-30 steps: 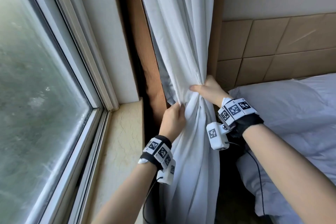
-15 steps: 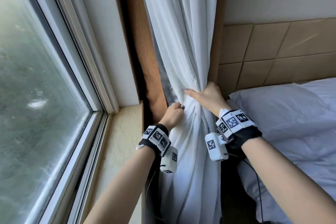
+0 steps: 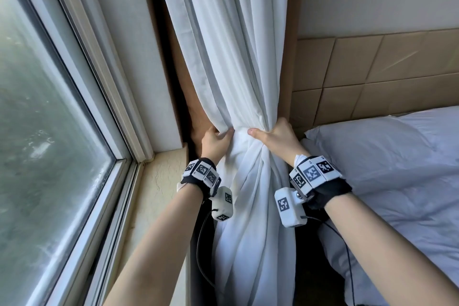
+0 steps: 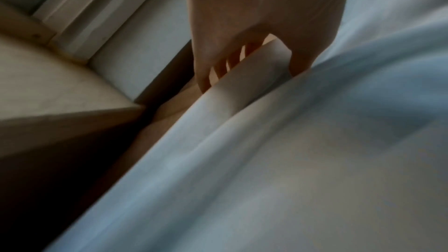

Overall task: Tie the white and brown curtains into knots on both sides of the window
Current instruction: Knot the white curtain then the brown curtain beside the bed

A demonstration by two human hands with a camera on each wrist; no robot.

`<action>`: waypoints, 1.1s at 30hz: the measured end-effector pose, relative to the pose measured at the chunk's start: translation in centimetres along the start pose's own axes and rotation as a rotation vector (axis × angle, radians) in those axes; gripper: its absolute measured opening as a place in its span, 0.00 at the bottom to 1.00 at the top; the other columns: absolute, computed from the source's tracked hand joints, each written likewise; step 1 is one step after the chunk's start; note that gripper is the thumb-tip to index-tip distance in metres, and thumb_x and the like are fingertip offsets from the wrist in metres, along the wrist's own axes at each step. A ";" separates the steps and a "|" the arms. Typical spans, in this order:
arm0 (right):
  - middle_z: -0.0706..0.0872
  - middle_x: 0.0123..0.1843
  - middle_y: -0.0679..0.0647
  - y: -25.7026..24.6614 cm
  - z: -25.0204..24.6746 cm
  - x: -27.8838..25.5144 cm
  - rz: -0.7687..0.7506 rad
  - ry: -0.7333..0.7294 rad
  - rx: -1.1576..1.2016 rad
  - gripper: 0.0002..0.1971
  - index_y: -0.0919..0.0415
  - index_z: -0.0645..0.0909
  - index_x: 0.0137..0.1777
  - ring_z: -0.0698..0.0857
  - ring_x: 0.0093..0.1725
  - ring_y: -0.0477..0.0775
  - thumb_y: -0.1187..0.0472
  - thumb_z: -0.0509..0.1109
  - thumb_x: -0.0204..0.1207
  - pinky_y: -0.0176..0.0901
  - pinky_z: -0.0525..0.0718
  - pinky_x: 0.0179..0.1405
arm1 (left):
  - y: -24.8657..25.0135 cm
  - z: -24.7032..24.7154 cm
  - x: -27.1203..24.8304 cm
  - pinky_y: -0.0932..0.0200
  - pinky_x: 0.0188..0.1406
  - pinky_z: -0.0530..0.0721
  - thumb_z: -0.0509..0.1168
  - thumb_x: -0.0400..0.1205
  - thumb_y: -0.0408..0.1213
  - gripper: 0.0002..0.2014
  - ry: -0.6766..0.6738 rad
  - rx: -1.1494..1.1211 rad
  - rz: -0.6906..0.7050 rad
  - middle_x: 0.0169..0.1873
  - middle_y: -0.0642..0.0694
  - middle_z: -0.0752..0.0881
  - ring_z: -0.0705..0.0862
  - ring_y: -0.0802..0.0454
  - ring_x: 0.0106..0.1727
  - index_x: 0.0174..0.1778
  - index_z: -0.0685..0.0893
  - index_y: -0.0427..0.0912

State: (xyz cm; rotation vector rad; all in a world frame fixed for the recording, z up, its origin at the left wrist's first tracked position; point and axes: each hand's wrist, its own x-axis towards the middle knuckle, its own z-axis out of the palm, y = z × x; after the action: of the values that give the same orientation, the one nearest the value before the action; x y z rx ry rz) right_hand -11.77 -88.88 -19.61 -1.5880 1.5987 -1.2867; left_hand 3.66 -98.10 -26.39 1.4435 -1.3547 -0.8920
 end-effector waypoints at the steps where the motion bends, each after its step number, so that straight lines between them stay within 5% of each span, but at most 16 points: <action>1: 0.88 0.49 0.49 0.1 0.1 0.1 0.002 -0.001 -0.003 0.08 0.49 0.80 0.37 0.87 0.55 0.53 0.53 0.79 0.68 0.48 0.84 0.59 | 0.1 0.1 0.4 0.53 0.58 0.83 0.67 0.78 0.46 0.17 0.000 0.042 0.000 0.52 0.44 0.88 0.85 0.45 0.55 0.59 0.83 0.42; 6: 0.89 0.45 0.47 0.5 0.5 0.6 -0.004 -0.005 -0.053 0.06 0.49 0.83 0.36 0.88 0.52 0.51 0.52 0.77 0.68 0.46 0.85 0.56 | 0.5 -0.5 -0.5 0.58 0.50 0.78 0.61 0.81 0.35 0.14 0.121 0.137 0.073 0.54 0.36 0.87 0.84 0.37 0.57 0.58 0.83 0.34; 11: 0.91 0.52 0.52 0.7 0.2 1.8 0.056 0.090 -0.189 0.24 0.57 0.87 0.55 0.87 0.56 0.56 0.41 0.73 0.65 0.47 0.85 0.57 | -1.4 -2.6 -4.1 0.57 0.40 0.73 0.55 0.80 0.25 0.06 0.305 0.026 0.163 0.42 0.37 0.84 0.82 0.37 0.46 0.50 0.75 0.32; 14: 0.88 0.56 0.59 0.0 1.0 2.1 0.089 0.110 -0.275 0.24 0.58 0.85 0.60 0.84 0.59 0.64 0.42 0.72 0.69 0.48 0.84 0.58 | -1.4 -3.1 -7.2 0.56 0.34 0.69 0.50 0.77 0.19 0.08 0.378 -0.017 0.244 0.37 0.35 0.81 0.78 0.38 0.37 0.48 0.72 0.30; 19: 0.86 0.57 0.65 -0.7 2.4 2.1 0.072 0.106 -0.315 0.20 0.60 0.81 0.61 0.84 0.57 0.70 0.49 0.69 0.73 0.54 0.85 0.58 | -0.3 -2.8 -11.4 0.65 0.28 0.67 0.57 0.84 0.26 0.03 0.340 -0.007 0.396 0.36 0.45 0.80 0.81 0.42 0.34 0.51 0.70 0.34; 21: 0.85 0.58 0.67 -0.9 2.4 1.9 0.075 0.086 -0.345 0.21 0.62 0.79 0.64 0.84 0.58 0.71 0.52 0.69 0.75 0.53 0.84 0.59 | 0.6 -2.7 -12.3 0.73 0.29 0.74 0.66 0.82 0.34 0.13 0.200 0.007 0.401 0.40 0.55 0.82 0.84 0.57 0.37 0.56 0.68 0.41; 23: 0.84 0.60 0.68 -0.8 2.3 1.8 0.069 0.040 -0.367 0.22 0.64 0.77 0.65 0.83 0.59 0.70 0.55 0.70 0.74 0.54 0.84 0.60 | 1.1 -2.7 -12.3 0.65 0.35 0.81 0.68 0.80 0.33 0.18 0.072 0.098 0.374 0.42 0.57 0.81 0.84 0.59 0.40 0.59 0.66 0.46; 25: 0.84 0.61 0.67 -0.9 2.0 1.6 0.068 -0.028 -0.382 0.23 0.65 0.75 0.67 0.84 0.59 0.69 0.58 0.72 0.73 0.53 0.84 0.59 | 1.1 -2.7 -11.4 0.49 0.33 0.81 0.61 0.79 0.25 0.18 0.074 0.300 0.397 0.40 0.44 0.83 0.84 0.38 0.39 0.62 0.66 0.38; 28: 0.83 0.61 0.67 -1.0 2.1 0.8 0.048 -0.094 -0.414 0.25 0.64 0.70 0.67 0.83 0.60 0.69 0.63 0.71 0.71 0.48 0.83 0.57 | 0.8 -2.6 -9.4 0.43 0.32 0.79 0.57 0.75 0.20 0.23 0.169 0.519 0.355 0.41 0.32 0.84 0.83 0.28 0.37 0.68 0.66 0.32; 33: 0.83 0.59 0.69 -0.7 2.5 0.2 0.002 -0.020 -0.440 0.21 0.66 0.70 0.66 0.83 0.58 0.73 0.69 0.66 0.72 0.55 0.84 0.58 | 1.9 0.3 -11.7 0.40 0.33 0.83 0.58 0.83 0.39 0.19 0.108 0.433 0.444 0.44 0.35 0.86 0.84 0.29 0.37 0.67 0.60 0.42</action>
State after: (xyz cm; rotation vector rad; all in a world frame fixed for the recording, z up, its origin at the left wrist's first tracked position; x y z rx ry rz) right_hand -9.24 -89.62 -19.90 -1.8421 1.9659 -0.9547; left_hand 1.29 -86.54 -25.68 1.3931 -1.7633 -0.2368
